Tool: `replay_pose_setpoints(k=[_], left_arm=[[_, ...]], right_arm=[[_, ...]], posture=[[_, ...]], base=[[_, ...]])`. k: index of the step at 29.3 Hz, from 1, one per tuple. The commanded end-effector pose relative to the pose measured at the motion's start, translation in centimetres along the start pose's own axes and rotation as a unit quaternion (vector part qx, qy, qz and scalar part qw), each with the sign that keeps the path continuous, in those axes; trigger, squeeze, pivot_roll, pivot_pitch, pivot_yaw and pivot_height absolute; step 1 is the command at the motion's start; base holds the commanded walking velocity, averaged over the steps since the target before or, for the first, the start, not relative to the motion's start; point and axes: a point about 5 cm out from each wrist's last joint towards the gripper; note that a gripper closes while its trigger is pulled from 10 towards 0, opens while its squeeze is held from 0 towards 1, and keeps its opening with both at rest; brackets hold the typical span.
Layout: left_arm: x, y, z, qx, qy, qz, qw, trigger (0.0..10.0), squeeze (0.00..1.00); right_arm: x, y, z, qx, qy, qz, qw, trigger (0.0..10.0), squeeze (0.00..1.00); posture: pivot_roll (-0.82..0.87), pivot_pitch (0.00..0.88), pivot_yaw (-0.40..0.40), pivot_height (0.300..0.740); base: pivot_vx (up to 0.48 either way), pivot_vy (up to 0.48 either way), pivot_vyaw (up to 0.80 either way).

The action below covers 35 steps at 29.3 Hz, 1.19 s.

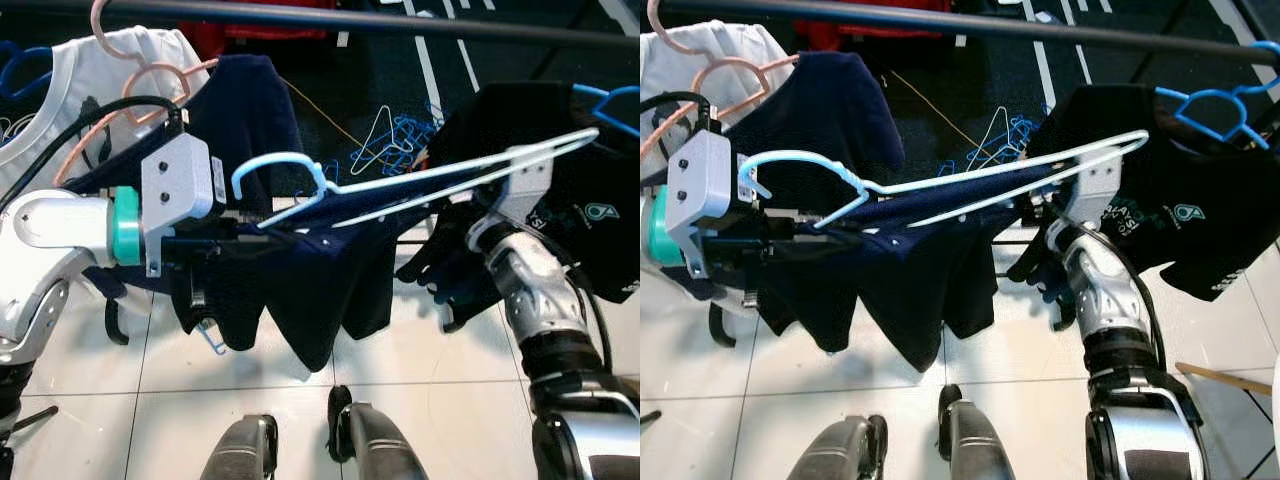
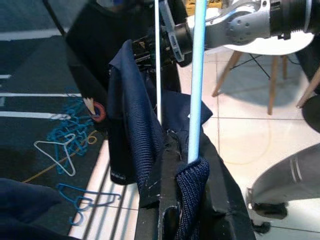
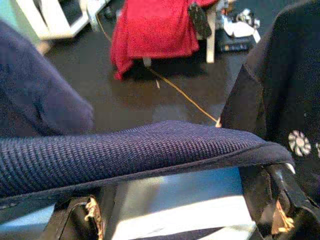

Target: Hang hanger

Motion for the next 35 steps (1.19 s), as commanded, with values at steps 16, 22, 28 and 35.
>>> replay_pose_setpoints(k=[16, 22, 28, 35], left_arm=[[-1.2, -0.2, -2.7, 0.125, -0.074, -0.023, 0.989, 10.0, 0.00], [-1.6, 0.2, -3.8, 0.177, -0.098, -0.037, 0.979, 10.0, 0.00], [-2.0, 1.5, -4.1, 0.170, -0.131, -0.073, 0.974, 10.0, 0.00], [-0.9, 1.2, -4.5, 0.146, -0.163, -0.076, 0.973, 10.0, 0.00]], right_arm=[[4.9, 0.1, -1.6, 0.093, -0.073, 0.071, 0.990, 10.0, 0.00], [4.7, 0.0, -1.2, 0.080, -0.065, 0.054, 0.993, 10.0, 0.00], [4.3, 0.4, 0.4, 0.048, -0.029, 0.028, 0.998, 10.0, 0.00], [1.4, 1.6, -0.6, 0.063, -0.054, -0.013, 0.996, 10.0, 0.00]], posture=[[-0.01, 0.192, 0.036, 0.740], [-0.01, 0.193, 0.036, 0.740], [-0.01, 0.196, 0.038, 0.740], [0.00, 0.197, 0.044, 0.740]], base=[[0.000, 0.000, 0.00], [0.000, 0.000, 0.00], [0.000, 0.000, 0.00], [0.000, 0.000, 0.00]])
Point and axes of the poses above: a point about 5 cm out from each wrist's last joint towards the gripper, its own y axis pointing back from the gripper into the wrist, its own x axis along the axis of the wrist's last joint, z = x × y, and after that the axes turned 10 degrees about y, right-handed
